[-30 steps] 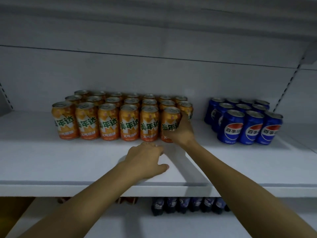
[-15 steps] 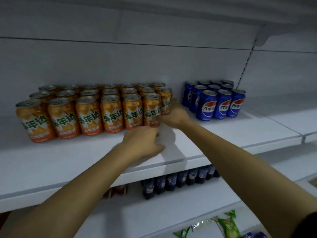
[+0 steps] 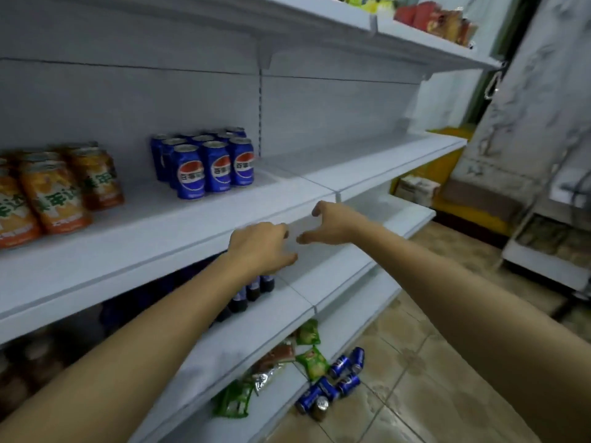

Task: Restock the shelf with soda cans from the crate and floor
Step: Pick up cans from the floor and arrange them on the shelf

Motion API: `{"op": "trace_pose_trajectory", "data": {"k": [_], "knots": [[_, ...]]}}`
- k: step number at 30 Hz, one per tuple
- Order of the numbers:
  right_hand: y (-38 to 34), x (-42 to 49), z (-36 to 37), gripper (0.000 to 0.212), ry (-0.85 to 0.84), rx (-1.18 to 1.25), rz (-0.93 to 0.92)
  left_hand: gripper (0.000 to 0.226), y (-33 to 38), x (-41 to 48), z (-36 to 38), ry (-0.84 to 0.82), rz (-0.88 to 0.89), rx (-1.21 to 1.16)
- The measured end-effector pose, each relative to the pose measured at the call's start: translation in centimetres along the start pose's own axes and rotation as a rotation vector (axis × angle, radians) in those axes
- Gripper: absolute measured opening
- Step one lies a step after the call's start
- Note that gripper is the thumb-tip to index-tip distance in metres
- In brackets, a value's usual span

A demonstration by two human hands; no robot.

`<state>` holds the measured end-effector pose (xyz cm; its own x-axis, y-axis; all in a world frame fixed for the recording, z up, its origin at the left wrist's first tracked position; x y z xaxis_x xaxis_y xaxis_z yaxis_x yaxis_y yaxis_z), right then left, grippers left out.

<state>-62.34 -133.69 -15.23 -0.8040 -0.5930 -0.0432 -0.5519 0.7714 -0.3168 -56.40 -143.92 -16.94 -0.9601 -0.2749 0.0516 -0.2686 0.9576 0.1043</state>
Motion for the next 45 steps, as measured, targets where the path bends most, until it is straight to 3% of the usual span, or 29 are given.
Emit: {"op": "trace_pose_trajectory", "data": {"k": [5,10,13,17,23,31,36,40,45], "knots": [[13.2,-8.2,2.8,0.078,-0.066,-0.067,0.146,0.053,11.9,-1.5,9.3,-0.085,0.109,-0.005],[22.3,-14.7,10.0,0.076,-0.177,-0.036,0.241,0.049,17.5,-4.7,18.8,-0.241,0.141,-0.015],[25.1,-17.7,16.4,0.070,-0.291,0.000,0.286,0.046,17.9,-6.6,24.6,-0.347,0.141,0.045],[27.3,-19.5,24.2,0.081,-0.450,0.085,0.334,0.044,16.1,-8.0,32.1,-0.531,0.114,0.148],[30.6,-18.0,31.1,0.075,-0.575,0.224,0.425,0.052,14.4,-4.7,39.4,-0.701,0.085,0.170],[35.7,-13.0,41.5,0.065,-0.609,0.565,0.710,0.043,14.0,3.0,49.9,-0.902,0.077,0.102],[40.1,-10.0,50.6,0.065,-0.552,0.754,0.845,0.059,13.8,5.5,60.1,-1.036,0.034,0.092],[44.5,-8.5,60.3,0.061,-0.504,0.951,0.995,0.059,15.0,7.2,70.3,-1.055,0.047,0.097],[51.4,-5.6,73.7,0.053,-0.482,0.929,0.991,0.048,16.2,9.7,84.5,-0.963,-0.005,-0.006]]}}
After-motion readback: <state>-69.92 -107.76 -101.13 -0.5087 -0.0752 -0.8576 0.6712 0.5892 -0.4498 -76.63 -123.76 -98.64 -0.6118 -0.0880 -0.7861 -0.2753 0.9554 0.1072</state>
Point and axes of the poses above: each hand's wrist, its own x-axis towards the middle knuckle, its own z-axis out of the palm, y = z × x, the point moved 10 cm from there along x, towards the middle knuckle, and after that the axes turned 11 degrees about -z, right-handed, at the moved point
